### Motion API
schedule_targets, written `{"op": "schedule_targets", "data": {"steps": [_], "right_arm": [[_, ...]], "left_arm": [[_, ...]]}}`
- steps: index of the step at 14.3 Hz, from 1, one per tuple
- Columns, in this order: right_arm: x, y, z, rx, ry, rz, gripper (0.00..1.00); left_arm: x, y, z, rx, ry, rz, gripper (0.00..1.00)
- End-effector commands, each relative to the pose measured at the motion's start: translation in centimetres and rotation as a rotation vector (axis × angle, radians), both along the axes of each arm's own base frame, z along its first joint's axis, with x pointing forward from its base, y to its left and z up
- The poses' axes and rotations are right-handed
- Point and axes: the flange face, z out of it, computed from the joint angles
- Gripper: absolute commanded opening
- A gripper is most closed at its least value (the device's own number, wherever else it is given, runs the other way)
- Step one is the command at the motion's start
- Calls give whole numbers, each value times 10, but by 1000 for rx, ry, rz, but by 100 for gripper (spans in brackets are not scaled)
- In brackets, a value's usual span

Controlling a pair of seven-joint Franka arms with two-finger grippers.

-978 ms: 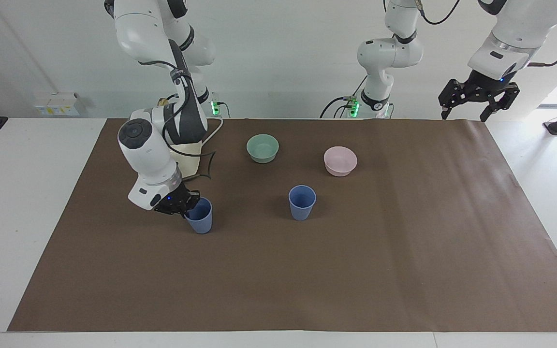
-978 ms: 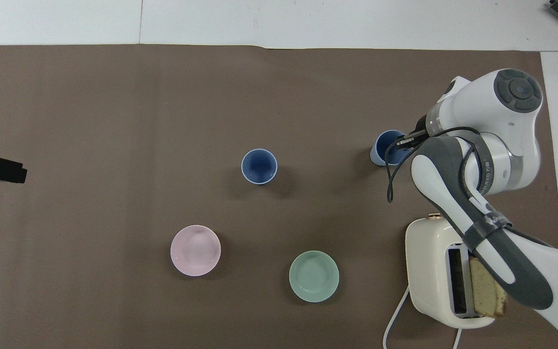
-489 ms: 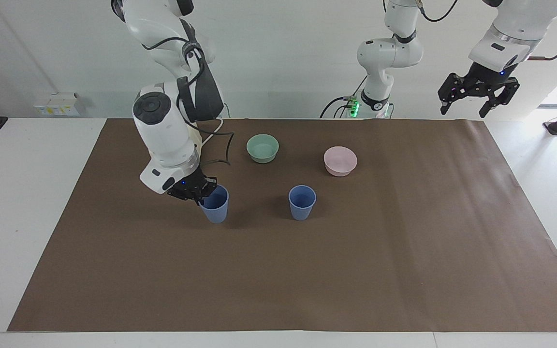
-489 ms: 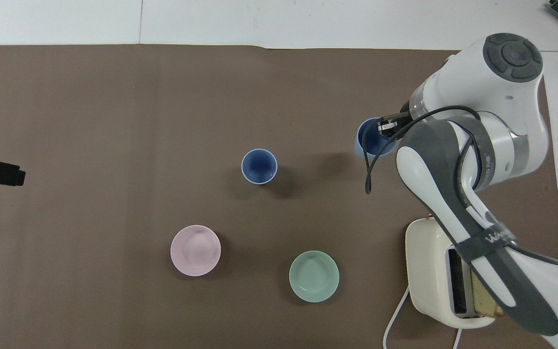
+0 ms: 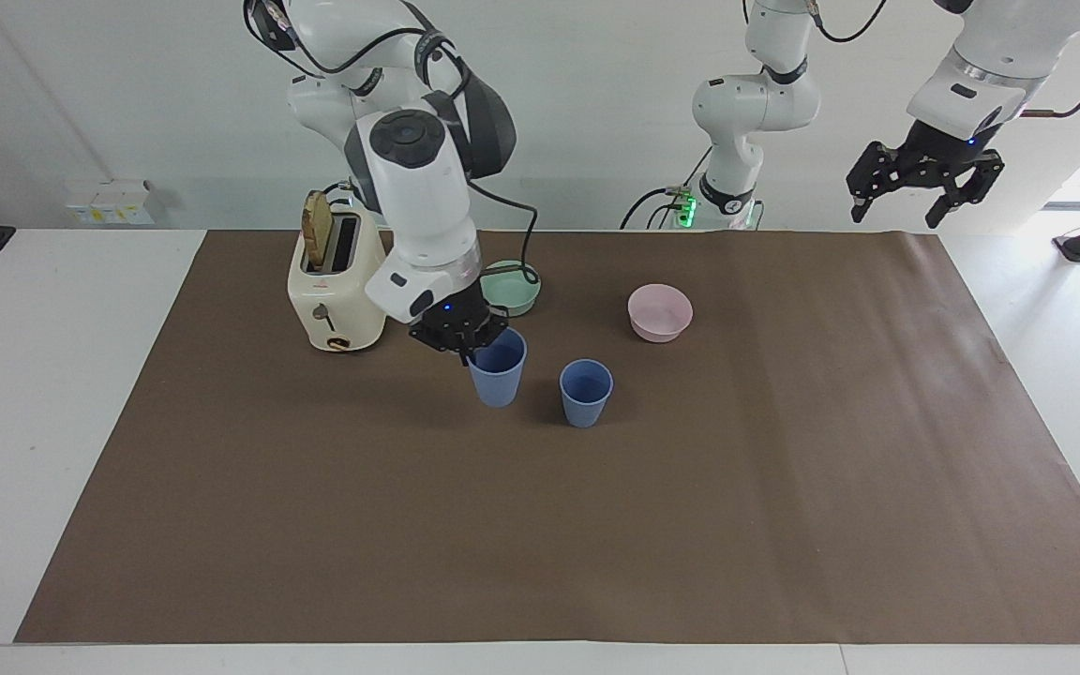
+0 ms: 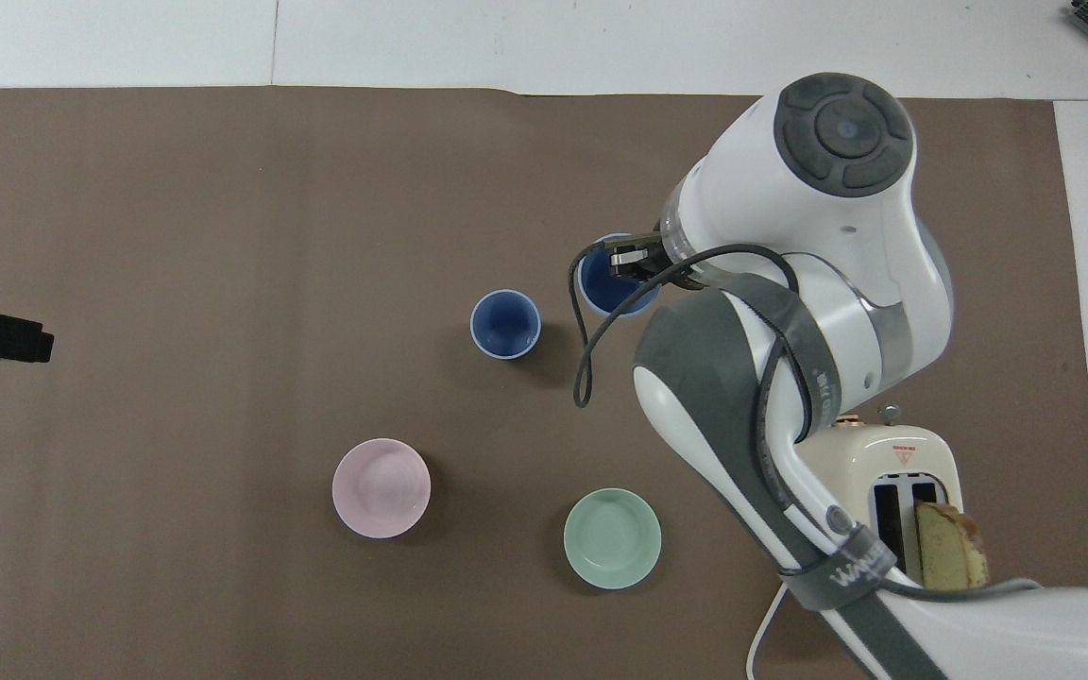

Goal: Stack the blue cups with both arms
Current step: 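Lift the blue cup and carry it over the centered cup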

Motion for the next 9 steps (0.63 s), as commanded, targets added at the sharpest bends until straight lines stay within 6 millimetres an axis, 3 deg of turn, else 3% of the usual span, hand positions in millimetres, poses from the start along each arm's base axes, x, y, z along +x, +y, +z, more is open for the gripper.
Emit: {"op": "schedule_targets", "data": {"steps": [1,5,7,9], "right_arm": [[2,24,7,26,-48,-7,0],[-14,61,15,61,-71,13,0],[-21,81,9,92,-57,24,0],[-20,87,-1,95,-50,25,0]], "left_arm": [[-5,6,4,-14,7,19,100],[-5,3,4,-14,5,14,100],[-5,4,4,-13,8,16,100],[-5,5,4,-14,5,17,100]]}}
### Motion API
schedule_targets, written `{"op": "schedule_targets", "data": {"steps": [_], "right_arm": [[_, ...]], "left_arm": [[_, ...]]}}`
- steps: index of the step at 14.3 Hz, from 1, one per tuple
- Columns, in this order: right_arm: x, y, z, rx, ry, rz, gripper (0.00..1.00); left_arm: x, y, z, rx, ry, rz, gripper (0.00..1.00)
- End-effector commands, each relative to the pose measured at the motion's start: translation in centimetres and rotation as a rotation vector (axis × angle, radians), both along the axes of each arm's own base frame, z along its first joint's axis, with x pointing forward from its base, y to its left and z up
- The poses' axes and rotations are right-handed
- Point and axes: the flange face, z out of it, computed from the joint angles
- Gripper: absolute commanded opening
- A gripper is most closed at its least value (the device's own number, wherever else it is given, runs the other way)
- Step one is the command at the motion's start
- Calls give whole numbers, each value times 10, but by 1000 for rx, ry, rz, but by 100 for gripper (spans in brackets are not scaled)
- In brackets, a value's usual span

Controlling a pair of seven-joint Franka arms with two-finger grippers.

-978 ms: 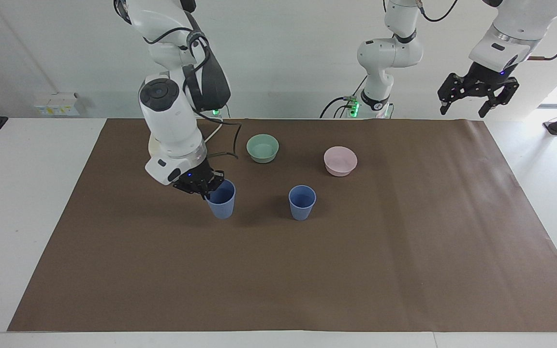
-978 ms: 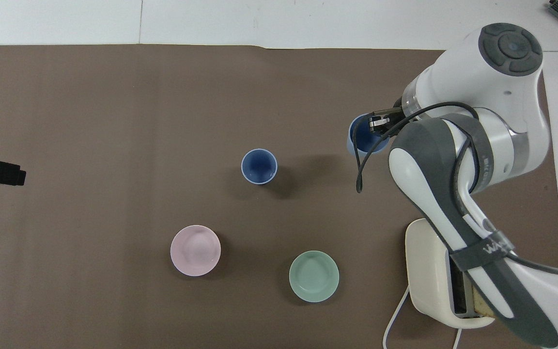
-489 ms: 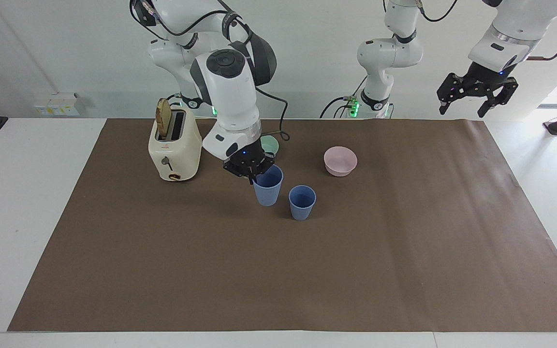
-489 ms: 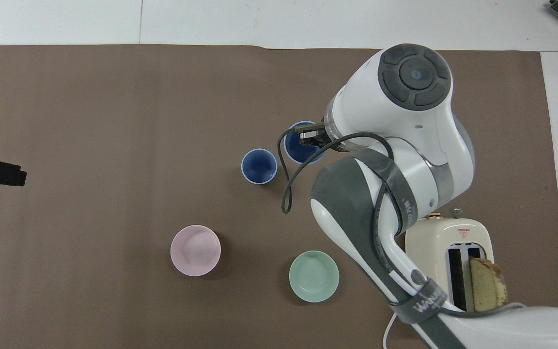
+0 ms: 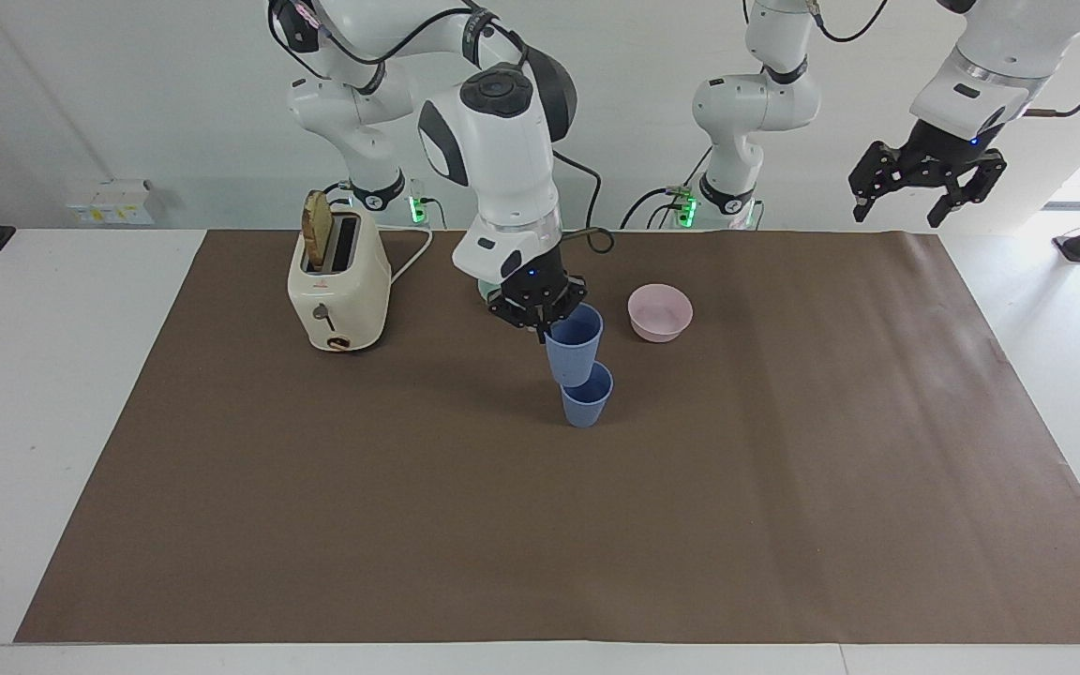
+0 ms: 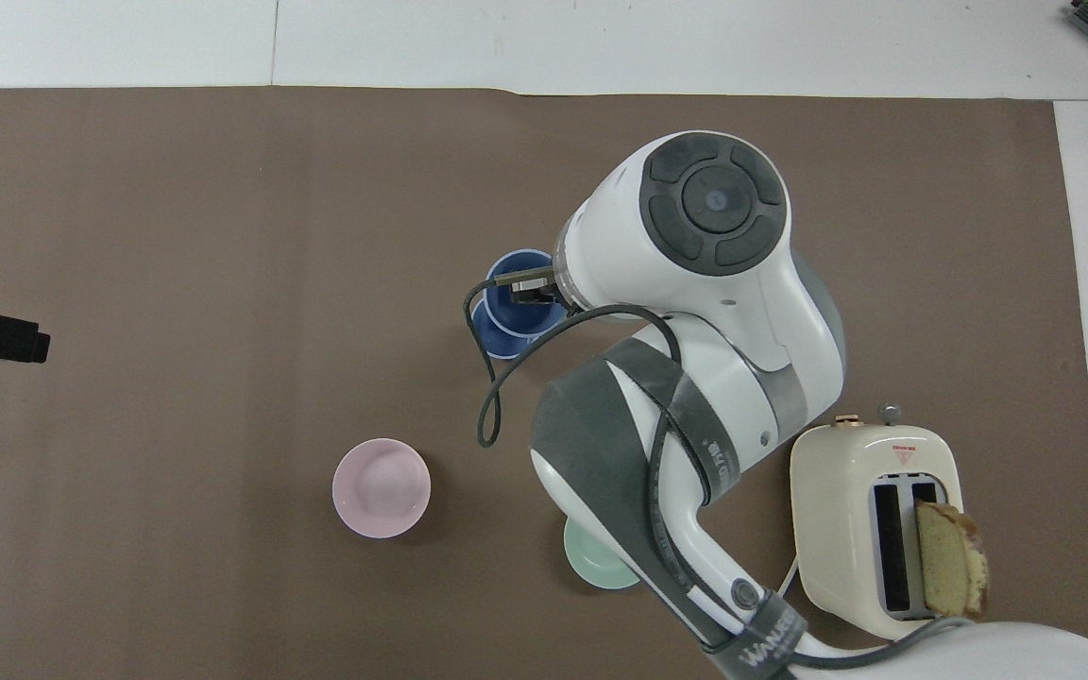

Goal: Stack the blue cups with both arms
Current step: 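Lift the blue cup and carry it over the centered cup, then lower the held cup into the centered blue cup and open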

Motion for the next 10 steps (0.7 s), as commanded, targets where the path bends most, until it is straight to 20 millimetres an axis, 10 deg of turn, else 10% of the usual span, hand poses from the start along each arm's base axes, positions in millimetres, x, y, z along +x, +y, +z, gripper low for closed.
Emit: {"op": "schedule_targets", "data": {"steps": [1,10], "right_arm": [[10,7,-11,32,6,-20,0],[17,8,-38,22,29,-20,0]], "left_arm": [[-5,1,4,-13,7,10,100],[-5,1,4,-13,4,10,100]]}}
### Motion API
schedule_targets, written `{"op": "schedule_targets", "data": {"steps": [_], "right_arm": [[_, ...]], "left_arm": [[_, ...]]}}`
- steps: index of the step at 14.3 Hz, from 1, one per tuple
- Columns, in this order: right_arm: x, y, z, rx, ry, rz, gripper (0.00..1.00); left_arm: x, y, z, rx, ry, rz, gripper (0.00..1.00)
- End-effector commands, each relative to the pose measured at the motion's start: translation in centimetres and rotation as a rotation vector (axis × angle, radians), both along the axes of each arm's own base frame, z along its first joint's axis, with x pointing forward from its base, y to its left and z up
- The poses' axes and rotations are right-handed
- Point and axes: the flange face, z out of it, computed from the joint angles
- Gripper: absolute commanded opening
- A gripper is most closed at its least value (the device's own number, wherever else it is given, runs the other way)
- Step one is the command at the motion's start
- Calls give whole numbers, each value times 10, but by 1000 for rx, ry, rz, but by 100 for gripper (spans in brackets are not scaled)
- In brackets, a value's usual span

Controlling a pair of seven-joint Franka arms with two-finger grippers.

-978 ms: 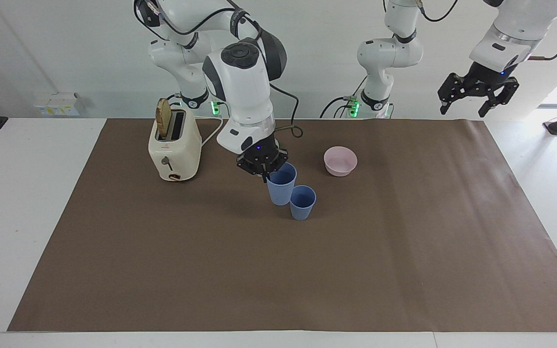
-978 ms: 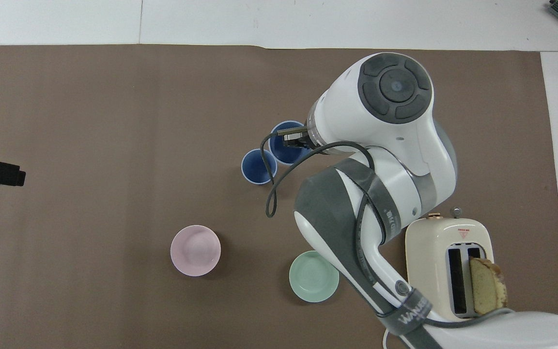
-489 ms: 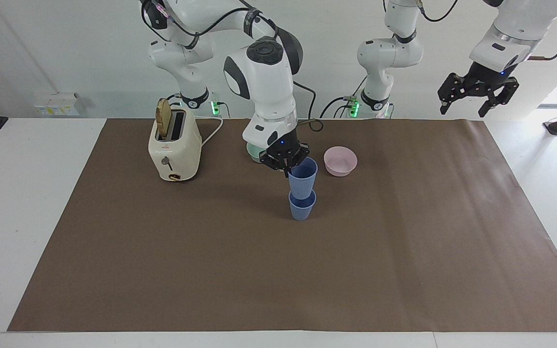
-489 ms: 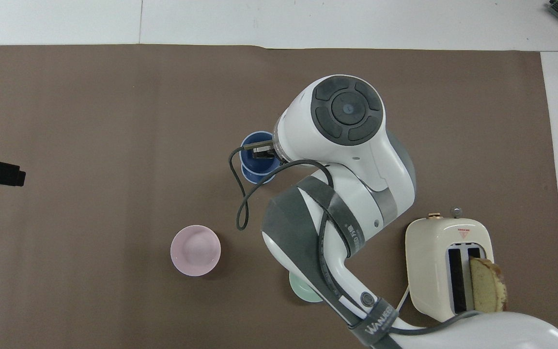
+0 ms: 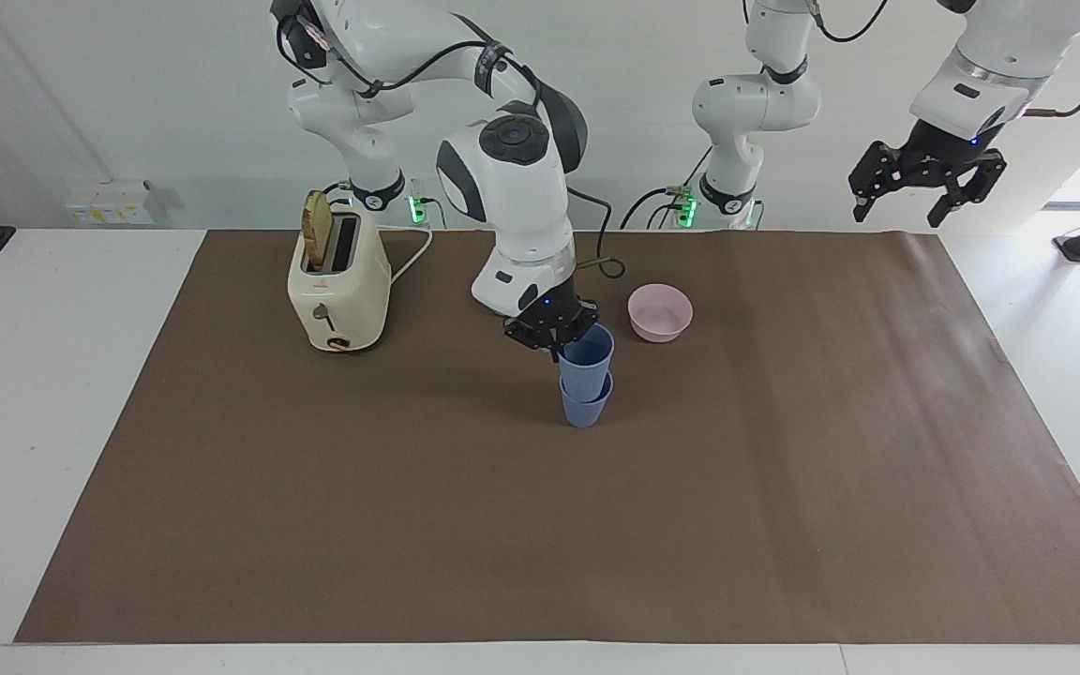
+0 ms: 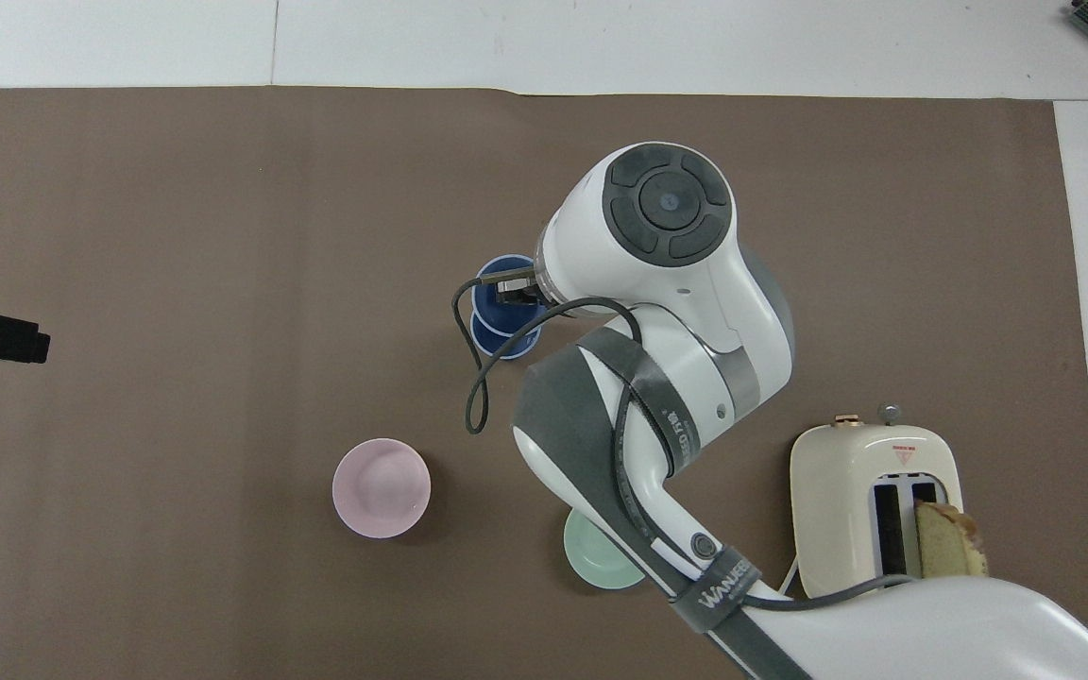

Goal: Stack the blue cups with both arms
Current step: 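Lower the held cup into the centered blue cup and open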

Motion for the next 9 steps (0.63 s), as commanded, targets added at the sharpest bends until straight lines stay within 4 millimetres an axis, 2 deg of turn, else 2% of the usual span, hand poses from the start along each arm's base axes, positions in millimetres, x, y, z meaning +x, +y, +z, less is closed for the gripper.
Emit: {"op": "schedule_targets", "data": {"steps": [1,9], "right_arm": [[3,5,-4,16,7,-9,0],[1,7,-4,22,13,-8,0]], "left_arm": [[-5,3,4,-14,5,13,100],[-5,3,4,-14,6,13,100]]}}
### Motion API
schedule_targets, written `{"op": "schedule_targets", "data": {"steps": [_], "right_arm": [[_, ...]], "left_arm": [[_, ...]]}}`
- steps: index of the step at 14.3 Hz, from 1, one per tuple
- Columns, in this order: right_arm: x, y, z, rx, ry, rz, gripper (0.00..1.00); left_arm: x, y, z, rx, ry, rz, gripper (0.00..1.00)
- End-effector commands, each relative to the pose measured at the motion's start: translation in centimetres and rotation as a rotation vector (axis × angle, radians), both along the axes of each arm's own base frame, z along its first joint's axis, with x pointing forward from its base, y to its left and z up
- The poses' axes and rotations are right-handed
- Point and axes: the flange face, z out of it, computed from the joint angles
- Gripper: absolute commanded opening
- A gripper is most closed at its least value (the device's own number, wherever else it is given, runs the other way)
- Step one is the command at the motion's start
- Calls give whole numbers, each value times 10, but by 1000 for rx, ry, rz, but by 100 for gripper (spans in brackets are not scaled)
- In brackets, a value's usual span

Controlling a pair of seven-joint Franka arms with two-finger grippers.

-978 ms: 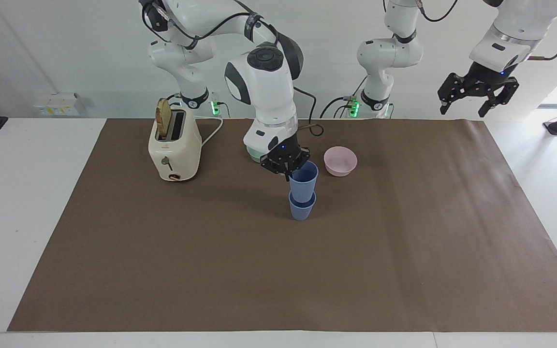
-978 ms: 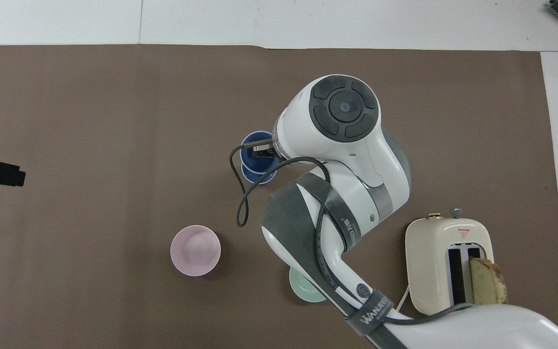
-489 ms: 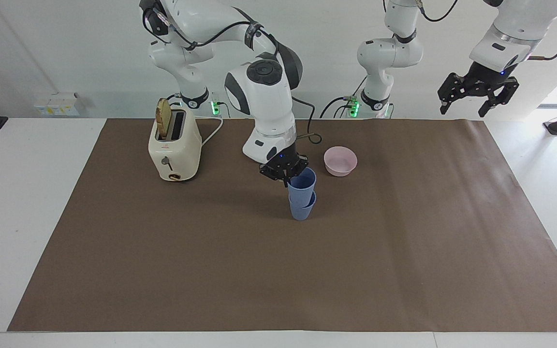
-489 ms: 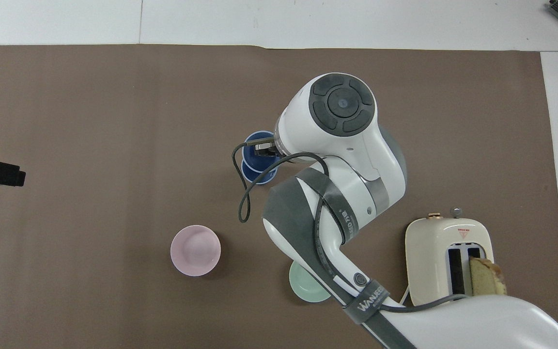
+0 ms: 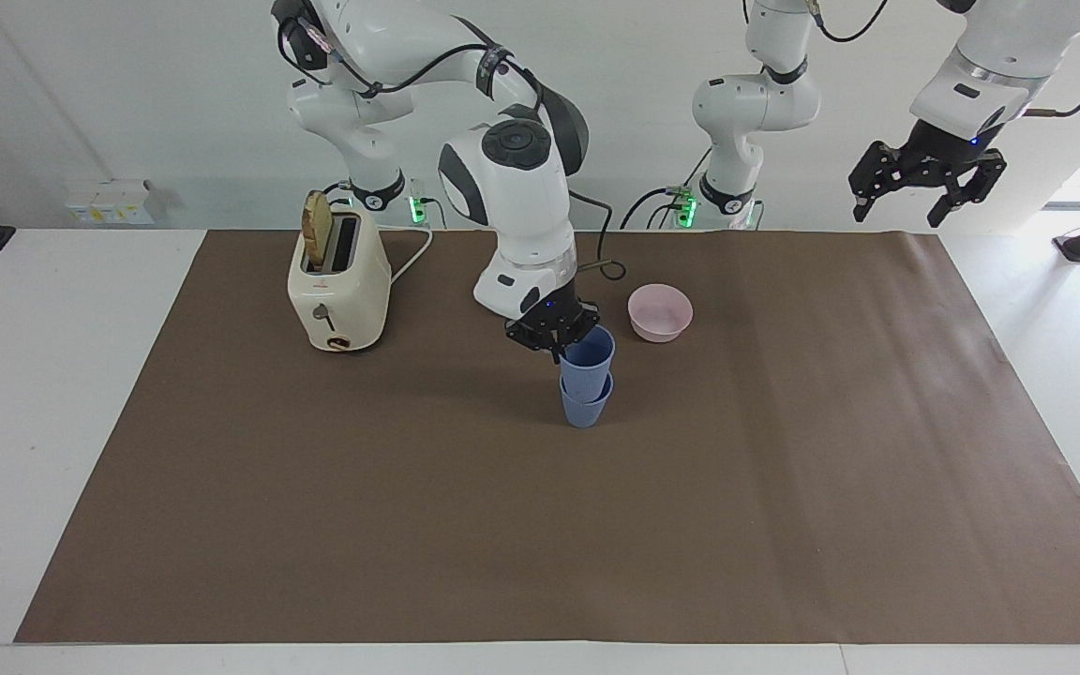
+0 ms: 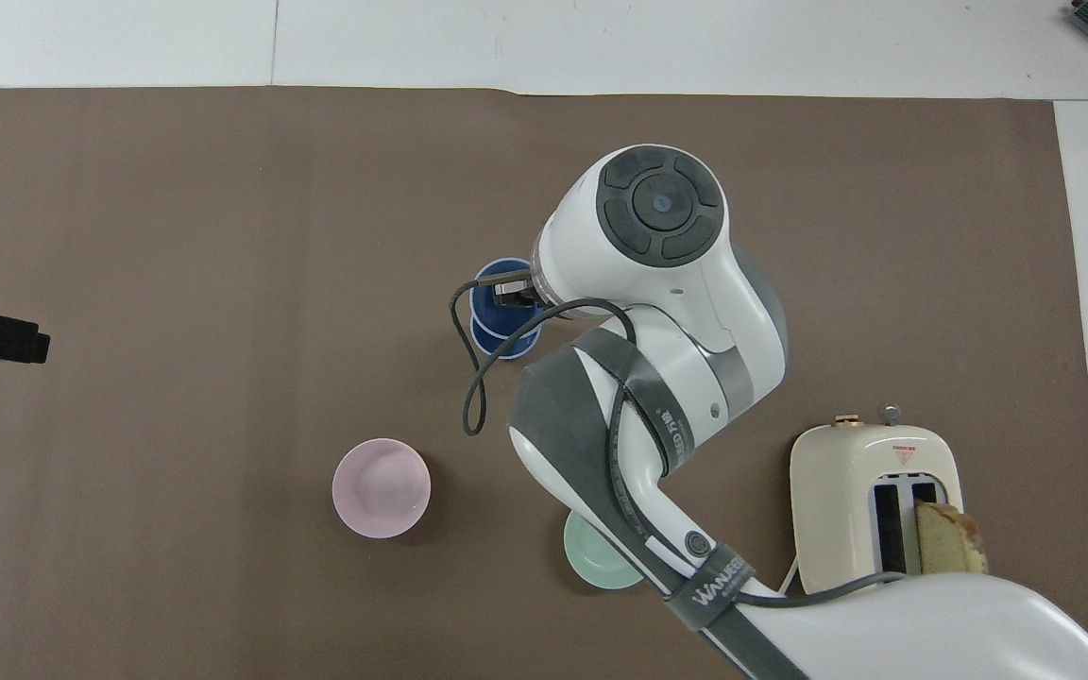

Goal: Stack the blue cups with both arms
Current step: 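Lower the held cup into the centered blue cup and open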

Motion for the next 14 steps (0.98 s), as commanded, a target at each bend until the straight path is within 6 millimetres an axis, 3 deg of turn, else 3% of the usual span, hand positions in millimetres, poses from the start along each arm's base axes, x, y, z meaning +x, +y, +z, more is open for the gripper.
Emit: {"op": "schedule_targets", "data": {"steps": [1,8,14], "right_arm": [[2,3,-1,22,9,-14,0],[1,4,-4,21,14,-11,0],[7,8,-36,16,28,-11,0]], "left_arm": [[-5,2,4,-13,7,12,100],[-5,1,4,-13,7,10,100],[-5,3,4,-14,5,13,100]]}}
